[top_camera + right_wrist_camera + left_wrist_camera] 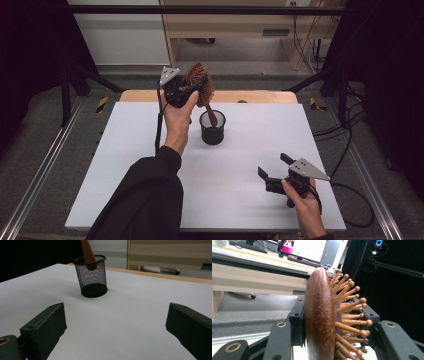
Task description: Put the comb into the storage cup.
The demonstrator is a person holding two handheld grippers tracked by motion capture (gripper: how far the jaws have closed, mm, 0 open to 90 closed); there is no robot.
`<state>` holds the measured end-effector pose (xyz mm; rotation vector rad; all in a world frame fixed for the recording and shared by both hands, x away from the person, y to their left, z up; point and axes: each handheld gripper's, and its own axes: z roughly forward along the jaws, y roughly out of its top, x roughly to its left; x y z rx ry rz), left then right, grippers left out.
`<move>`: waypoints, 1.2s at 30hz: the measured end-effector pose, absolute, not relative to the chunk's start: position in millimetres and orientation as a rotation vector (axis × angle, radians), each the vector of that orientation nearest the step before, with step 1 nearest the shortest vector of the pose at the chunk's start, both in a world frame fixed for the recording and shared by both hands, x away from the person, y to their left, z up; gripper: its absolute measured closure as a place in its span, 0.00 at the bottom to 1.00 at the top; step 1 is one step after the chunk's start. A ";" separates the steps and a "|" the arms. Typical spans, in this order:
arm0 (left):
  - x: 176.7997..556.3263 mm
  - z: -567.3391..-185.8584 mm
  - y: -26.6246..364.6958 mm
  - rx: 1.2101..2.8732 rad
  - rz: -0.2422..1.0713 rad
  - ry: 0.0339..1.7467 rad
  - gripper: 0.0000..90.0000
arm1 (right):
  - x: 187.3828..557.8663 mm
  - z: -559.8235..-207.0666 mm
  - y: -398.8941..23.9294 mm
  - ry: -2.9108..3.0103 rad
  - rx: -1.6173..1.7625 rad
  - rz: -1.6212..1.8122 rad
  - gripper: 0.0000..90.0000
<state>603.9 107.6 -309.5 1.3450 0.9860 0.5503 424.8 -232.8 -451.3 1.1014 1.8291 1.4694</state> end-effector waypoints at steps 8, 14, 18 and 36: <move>603.5 -313.6 102.9 1.361 0.554 0.982 0.56 | 424.7 -451.4 -232.0 1.834 1.096 1.469 0.04; 603.1 -314.7 100.3 1.375 0.560 0.977 0.56 | 424.6 -451.2 -232.1 1.836 1.093 1.471 0.04; 602.6 -316.5 98.3 1.383 0.554 0.974 0.56 | 424.2 -451.1 -231.7 1.839 1.091 1.471 0.04; 603.2 -325.5 95.6 1.402 0.545 0.979 0.56 | 424.3 -451.4 -231.0 1.846 1.089 1.472 0.04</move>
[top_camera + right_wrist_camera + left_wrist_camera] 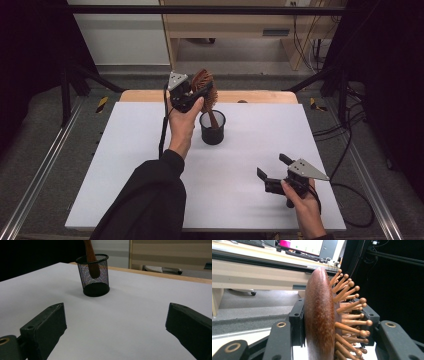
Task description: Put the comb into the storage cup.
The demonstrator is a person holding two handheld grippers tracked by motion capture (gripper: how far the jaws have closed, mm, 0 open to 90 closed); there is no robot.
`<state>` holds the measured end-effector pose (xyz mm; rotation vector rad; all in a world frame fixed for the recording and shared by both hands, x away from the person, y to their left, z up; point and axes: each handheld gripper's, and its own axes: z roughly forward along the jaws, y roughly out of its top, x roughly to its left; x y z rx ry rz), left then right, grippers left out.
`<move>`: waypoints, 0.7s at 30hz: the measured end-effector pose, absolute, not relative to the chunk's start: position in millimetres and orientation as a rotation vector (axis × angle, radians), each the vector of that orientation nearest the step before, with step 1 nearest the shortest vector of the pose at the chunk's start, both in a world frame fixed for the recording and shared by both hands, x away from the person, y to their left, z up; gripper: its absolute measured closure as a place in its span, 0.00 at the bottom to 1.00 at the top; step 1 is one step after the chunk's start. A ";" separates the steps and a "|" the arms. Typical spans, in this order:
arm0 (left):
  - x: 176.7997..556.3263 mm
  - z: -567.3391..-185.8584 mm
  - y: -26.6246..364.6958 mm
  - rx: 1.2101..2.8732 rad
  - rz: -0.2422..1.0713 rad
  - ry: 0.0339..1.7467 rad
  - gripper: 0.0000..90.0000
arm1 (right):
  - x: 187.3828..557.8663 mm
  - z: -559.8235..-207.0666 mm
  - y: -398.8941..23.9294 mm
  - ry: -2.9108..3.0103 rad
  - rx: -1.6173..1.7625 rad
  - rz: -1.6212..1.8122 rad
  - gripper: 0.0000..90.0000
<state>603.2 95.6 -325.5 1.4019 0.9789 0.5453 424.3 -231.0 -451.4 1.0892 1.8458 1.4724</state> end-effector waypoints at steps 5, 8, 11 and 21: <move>603.1 -329.1 95.4 1.405 0.540 0.983 0.56 | 424.1 -451.4 -230.8 1.846 1.089 1.472 0.04; 603.4 -330.8 95.9 1.409 0.538 0.985 0.56 | 424.1 -451.4 -230.5 1.848 1.089 1.472 0.04; 603.7 -331.1 96.0 1.408 0.535 0.986 0.56 | 424.2 -451.5 -230.4 1.849 1.089 1.473 0.04; 603.6 -332.4 94.6 1.409 0.529 0.987 0.56 | 423.9 -451.3 -230.4 1.848 1.089 1.474 0.04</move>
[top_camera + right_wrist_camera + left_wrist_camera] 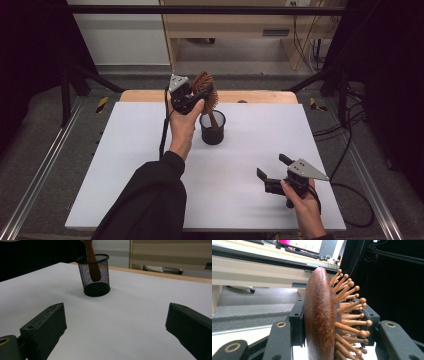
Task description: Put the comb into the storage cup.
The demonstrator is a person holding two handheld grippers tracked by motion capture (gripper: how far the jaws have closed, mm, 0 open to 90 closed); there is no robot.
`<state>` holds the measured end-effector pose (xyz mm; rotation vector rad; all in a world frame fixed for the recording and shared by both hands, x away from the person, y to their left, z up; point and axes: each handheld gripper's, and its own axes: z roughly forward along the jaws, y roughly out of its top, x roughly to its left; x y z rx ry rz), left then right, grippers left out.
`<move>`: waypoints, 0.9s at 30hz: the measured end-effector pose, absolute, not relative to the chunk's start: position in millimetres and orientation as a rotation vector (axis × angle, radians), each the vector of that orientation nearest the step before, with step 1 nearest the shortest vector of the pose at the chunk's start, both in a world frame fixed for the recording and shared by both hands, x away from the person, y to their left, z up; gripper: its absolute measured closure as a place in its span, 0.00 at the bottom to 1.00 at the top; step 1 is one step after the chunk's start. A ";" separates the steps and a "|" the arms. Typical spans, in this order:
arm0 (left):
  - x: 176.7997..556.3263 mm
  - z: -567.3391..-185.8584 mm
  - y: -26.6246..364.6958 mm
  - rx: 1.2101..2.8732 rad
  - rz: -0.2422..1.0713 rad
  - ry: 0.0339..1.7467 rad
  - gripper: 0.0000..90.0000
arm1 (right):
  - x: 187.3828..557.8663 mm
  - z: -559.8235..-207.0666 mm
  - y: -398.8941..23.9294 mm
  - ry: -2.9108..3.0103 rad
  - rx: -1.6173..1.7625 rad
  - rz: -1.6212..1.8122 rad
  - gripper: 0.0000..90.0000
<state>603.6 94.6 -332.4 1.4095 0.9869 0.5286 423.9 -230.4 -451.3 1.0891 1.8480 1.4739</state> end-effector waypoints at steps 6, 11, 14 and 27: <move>602.5 -333.3 92.2 1.414 0.523 0.982 0.56 | 423.8 -451.4 -230.2 1.850 1.089 1.474 0.04; 602.4 -335.0 91.2 1.416 0.519 0.983 0.56 | 423.7 -451.5 -229.9 1.853 1.091 1.475 0.04; 602.7 -336.1 91.3 1.415 0.517 0.985 0.56 | 423.8 -451.5 -230.0 1.852 1.091 1.476 0.04; 602.9 -340.9 93.7 1.411 0.503 0.999 0.56 | 423.4 -451.5 -229.4 1.856 1.089 1.477 0.04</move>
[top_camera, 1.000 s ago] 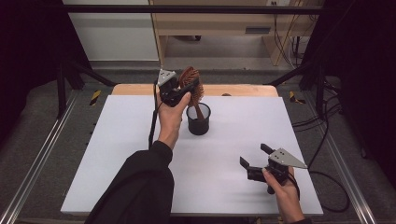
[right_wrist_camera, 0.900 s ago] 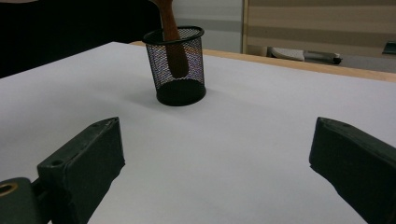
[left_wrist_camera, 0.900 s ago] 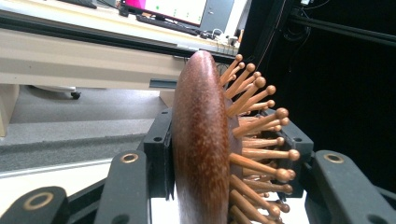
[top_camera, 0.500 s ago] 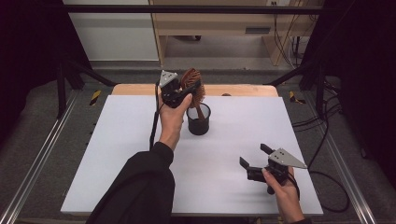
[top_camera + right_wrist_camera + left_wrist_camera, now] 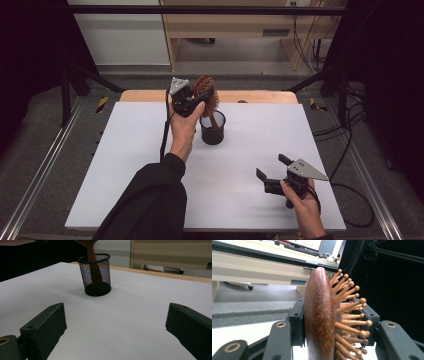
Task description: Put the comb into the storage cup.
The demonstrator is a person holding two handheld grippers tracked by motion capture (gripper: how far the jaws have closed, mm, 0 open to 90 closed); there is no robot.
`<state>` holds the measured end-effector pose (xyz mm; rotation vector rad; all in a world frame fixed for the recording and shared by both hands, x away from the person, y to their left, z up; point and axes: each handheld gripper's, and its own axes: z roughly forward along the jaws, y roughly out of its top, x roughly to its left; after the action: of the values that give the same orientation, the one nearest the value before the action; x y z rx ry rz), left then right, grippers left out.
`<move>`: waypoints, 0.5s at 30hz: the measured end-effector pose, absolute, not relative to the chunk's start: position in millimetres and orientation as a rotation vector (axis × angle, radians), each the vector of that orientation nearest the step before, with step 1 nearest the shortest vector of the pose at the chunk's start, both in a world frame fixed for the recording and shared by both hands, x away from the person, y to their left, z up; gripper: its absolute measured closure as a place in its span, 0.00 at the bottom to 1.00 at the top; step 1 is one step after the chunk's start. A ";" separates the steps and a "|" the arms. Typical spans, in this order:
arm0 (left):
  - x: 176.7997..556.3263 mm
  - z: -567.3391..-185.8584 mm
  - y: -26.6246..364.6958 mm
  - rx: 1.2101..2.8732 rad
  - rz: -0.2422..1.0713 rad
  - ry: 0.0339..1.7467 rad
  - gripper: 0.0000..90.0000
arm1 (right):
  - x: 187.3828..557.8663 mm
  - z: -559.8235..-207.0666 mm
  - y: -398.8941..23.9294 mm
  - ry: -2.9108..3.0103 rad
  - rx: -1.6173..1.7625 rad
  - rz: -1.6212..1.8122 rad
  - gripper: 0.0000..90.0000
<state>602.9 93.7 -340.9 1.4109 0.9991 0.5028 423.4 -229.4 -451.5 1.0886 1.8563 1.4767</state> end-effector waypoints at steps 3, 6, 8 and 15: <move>602.7 -341.2 93.7 1.410 0.502 0.999 0.56 | 423.6 -451.5 -229.1 1.858 1.086 1.477 0.04; 603.1 -342.2 93.2 1.411 0.498 1.001 0.56 | 423.6 -451.7 -228.9 1.860 1.085 1.476 0.04; 603.2 -342.9 93.2 1.414 0.495 0.999 0.56 | 423.6 -451.7 -228.9 1.859 1.087 1.477 0.04; 603.3 -343.9 93.0 1.410 0.490 1.003 0.56 | 423.8 -452.1 -228.3 1.861 1.086 1.477 0.04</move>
<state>603.3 93.0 -343.9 1.4100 1.0031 0.4901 423.8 -228.3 -452.1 1.0857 1.8607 1.4769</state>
